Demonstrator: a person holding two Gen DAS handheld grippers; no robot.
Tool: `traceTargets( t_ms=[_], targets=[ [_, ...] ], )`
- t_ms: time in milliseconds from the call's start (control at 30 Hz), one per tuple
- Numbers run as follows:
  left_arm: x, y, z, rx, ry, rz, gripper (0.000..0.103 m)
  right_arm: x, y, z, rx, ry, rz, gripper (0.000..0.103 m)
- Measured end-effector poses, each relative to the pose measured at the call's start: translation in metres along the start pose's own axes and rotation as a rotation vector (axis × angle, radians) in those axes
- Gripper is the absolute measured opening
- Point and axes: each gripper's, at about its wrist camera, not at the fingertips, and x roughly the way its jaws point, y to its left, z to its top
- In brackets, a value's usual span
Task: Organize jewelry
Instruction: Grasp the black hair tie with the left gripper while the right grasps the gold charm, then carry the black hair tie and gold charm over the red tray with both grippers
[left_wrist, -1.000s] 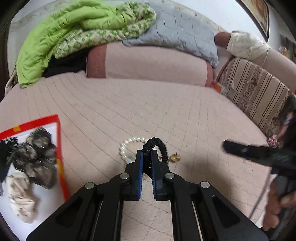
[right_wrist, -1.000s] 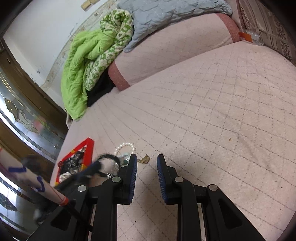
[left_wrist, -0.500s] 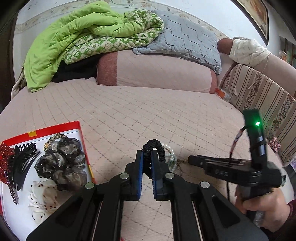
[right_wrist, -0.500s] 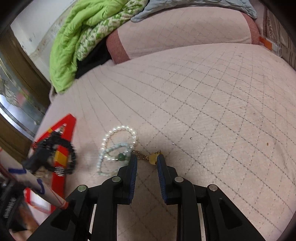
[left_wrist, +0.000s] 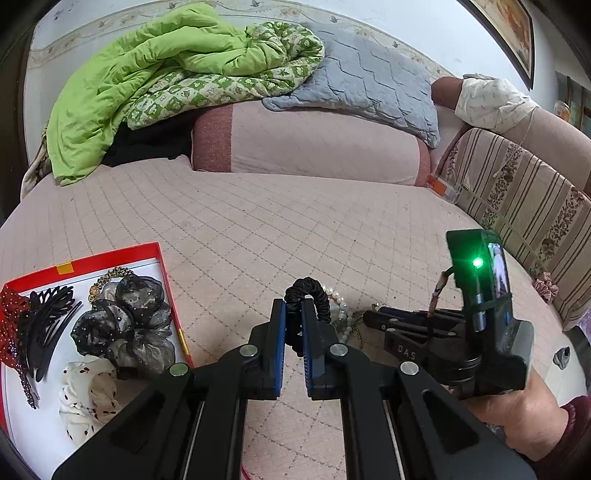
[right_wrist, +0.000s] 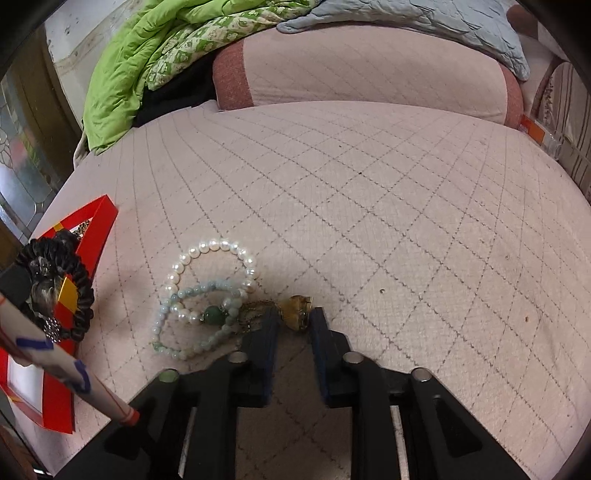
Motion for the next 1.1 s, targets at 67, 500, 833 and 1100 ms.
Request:
traceTargets(
  t_ms=[67, 500, 833, 1100],
  targets=[
    [0.003, -0.001, 0.001, -0.001, 0.005, 0.001, 0.008, -0.003, -0.001, 0.0, 0.004, -0.002, 0.005, 0.018],
    [0.011, -0.012, 0.003, 0.013, 0.007, -0.007, 0.008, -0.071, -0.027, 0.007, 0.104, -0.185, 0.112, 0.018],
    [0.015, -0.016, 0.004, 0.02, 0.013, -0.003, 0.008, -0.079, -0.014, 0.01, 0.084, -0.205, 0.146, 0.018],
    [0.003, -0.006, 0.002, -0.003, -0.008, 0.021, 0.008, -0.08, 0.005, 0.008, 0.054, -0.215, 0.189, 0.018]
  ],
)
